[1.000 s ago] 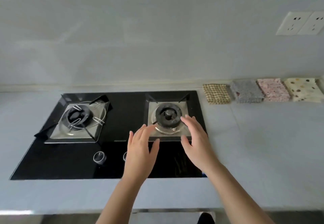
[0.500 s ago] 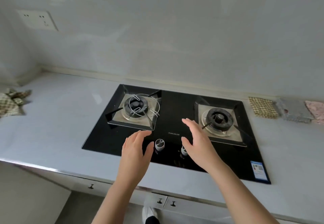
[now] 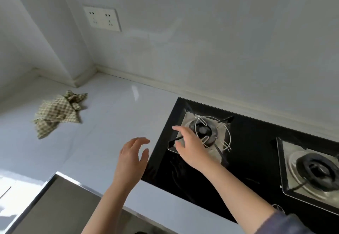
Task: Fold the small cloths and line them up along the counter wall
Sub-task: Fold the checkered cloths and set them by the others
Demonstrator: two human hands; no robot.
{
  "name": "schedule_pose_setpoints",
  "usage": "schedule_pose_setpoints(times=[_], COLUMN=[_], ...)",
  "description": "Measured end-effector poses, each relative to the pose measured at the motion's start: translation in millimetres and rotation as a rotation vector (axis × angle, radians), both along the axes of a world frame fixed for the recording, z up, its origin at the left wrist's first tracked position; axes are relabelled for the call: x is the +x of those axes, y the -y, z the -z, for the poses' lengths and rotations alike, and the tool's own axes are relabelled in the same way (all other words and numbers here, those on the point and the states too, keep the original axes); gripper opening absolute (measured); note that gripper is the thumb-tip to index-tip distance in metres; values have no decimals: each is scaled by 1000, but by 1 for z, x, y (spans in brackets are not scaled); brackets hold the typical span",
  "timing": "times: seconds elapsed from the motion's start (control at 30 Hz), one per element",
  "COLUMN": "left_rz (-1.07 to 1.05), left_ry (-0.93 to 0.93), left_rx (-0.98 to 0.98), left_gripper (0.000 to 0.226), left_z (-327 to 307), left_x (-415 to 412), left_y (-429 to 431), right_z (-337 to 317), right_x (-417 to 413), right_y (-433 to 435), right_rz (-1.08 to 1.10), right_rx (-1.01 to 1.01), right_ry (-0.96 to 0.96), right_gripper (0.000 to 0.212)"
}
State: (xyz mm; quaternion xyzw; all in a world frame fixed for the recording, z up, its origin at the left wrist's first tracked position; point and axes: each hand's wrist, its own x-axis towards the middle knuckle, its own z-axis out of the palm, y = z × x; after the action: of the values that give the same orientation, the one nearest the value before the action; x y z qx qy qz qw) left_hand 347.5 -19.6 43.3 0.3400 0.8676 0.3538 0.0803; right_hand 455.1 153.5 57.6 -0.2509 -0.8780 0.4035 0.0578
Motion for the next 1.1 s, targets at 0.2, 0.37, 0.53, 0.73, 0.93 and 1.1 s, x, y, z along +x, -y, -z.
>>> schedule_pose_setpoints(times=[0.2, 0.37, 0.53, 0.73, 0.93, 1.1], left_rz=[-1, -19, 48, 111, 148, 229], left_ry=[-112, -131, -355, -410, -331, -410], left_rx=[-128, -202, -405, -599, -529, -253], left_gripper=[24, 23, 33, 40, 31, 12], left_z=[31, 50, 67, 91, 91, 74], left_x=[-149, -281, -376, -443, -462, -460], left_y=[53, 94, 133, 144, 137, 127], right_z=[10, 32, 61, 87, 98, 96], right_x=[-148, -267, -358, -411, -445, -463], right_y=[27, 70, 128, 167, 187, 199], right_rz=[-160, -167, -212, -199, -80, 52], right_rx=[86, 107, 21, 10, 86, 188], right_ry=[51, 107, 244, 373, 356, 316], right_gripper=[46, 45, 44, 42, 42, 47])
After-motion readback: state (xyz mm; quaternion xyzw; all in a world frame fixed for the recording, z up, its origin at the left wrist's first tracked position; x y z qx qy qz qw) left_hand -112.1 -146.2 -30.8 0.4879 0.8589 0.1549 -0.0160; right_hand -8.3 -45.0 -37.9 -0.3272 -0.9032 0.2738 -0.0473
